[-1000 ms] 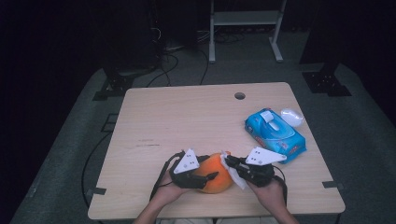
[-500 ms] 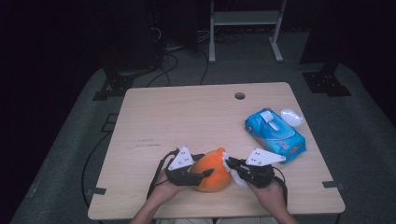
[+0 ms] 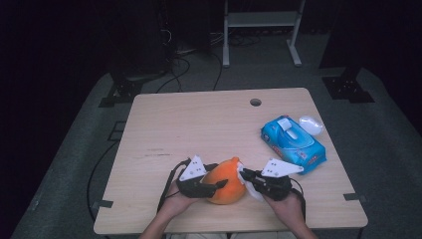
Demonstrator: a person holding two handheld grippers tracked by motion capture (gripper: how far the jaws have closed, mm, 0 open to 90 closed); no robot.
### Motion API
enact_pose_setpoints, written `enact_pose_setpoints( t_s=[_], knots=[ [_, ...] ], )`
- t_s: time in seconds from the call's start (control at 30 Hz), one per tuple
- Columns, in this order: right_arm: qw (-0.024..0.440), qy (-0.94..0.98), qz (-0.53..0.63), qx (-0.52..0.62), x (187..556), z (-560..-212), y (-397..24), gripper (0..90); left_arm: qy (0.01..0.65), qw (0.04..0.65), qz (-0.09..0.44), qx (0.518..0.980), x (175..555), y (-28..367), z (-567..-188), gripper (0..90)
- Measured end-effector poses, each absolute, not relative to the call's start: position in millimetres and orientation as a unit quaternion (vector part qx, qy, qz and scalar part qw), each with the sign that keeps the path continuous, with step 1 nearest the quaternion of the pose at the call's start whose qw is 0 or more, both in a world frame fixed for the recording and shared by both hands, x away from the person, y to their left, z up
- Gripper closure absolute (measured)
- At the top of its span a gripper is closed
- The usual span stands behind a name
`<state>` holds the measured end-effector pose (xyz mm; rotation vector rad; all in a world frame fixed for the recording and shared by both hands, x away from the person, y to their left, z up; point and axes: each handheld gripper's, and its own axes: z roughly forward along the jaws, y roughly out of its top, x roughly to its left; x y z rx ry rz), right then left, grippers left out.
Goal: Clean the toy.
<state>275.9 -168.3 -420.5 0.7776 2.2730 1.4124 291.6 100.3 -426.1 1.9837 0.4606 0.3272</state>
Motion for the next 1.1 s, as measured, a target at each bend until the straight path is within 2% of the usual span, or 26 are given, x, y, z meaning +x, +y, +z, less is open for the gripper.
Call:
enact_pose_setpoints(
  t_s=[0.13, 0.33, 0.5, 0.73, 0.8, 0.87, 1.0, 1.1],
  knots=[
    [0.193, 0.799, 0.492, 0.288, 276, -414, -174, 83.7, 0.170, 0.511, 0.144, 0.830, 284, 90, -426, 39.6],
    [0.205, 0.798, 0.510, 0.246, 266, -401, -162, 83.6, 0.134, 0.501, 0.160, 0.840, 272, 74, -425, 39.6],
    [0.201, 0.788, 0.505, 0.289, 277, -408, -180, 83.7, 0.136, 0.505, 0.155, 0.838, 272, 73, -426, 39.6],
    [0.211, 0.801, 0.501, 0.251, 267, -402, -163, 83.6, 0.130, 0.508, 0.151, 0.838, 270, 71, -426, 38.8],
    [0.199, 0.797, 0.505, 0.265, 272, -405, -169, 83.7, 0.132, 0.512, 0.144, 0.836, 272, 72, -425, 38.4],
    [0.198, 0.798, 0.501, 0.270, 272, -406, -173, 83.7, 0.140, 0.519, 0.131, 0.833, 274, 74, -423, 33.5],
    [0.211, 0.803, 0.486, 0.271, 272, -405, -174, 83.7, 0.187, 0.517, 0.103, 0.829, 283, 84, -423, 16.3],
    [0.200, 0.800, 0.486, 0.290, 277, -407, -181, 83.7, 0.214, 0.506, 0.068, 0.833, 290, 89, -427, 12.1]
  ],
)
